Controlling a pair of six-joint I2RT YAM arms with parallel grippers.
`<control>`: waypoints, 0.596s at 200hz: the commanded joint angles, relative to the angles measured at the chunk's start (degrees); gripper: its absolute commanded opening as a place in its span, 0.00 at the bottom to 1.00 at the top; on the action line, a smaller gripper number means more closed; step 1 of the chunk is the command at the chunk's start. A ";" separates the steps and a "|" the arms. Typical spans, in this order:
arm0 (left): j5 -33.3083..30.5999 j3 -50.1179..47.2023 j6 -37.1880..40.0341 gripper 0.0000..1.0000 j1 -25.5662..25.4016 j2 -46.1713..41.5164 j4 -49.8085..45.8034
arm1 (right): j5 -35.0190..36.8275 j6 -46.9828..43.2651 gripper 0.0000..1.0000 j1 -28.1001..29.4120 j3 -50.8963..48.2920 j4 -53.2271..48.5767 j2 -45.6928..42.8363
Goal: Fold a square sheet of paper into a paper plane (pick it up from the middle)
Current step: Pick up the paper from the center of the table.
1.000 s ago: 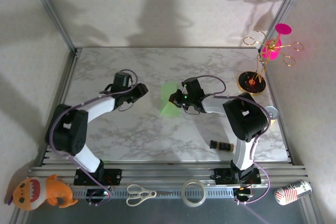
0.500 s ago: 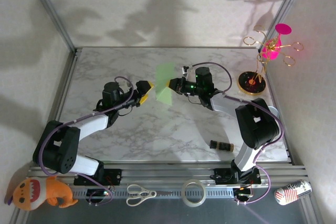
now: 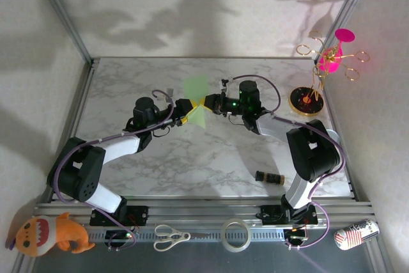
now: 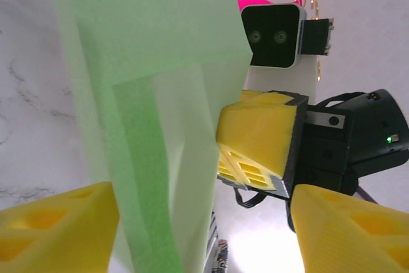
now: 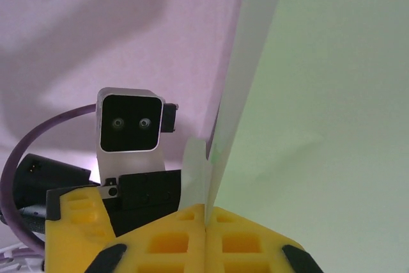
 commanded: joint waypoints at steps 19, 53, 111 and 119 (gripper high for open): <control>1.05 0.87 0.93 0.53 0.39 -0.37 1.54 | -0.96 1.24 0.01 -0.94 -0.37 2.24 -0.19; 1.07 1.33 1.02 0.36 0.80 0.23 0.42 | -1.05 1.33 0.03 -1.05 -0.44 2.03 0.24; -0.28 3.03 4.20 0.10 1.90 0.63 -5.97 | 4.79 -3.23 0.34 -2.36 -0.68 -6.84 -1.82; -0.99 3.54 5.87 0.08 2.20 0.42 -8.63 | 7.40 -4.80 0.39 -2.97 -0.88 -9.73 -2.84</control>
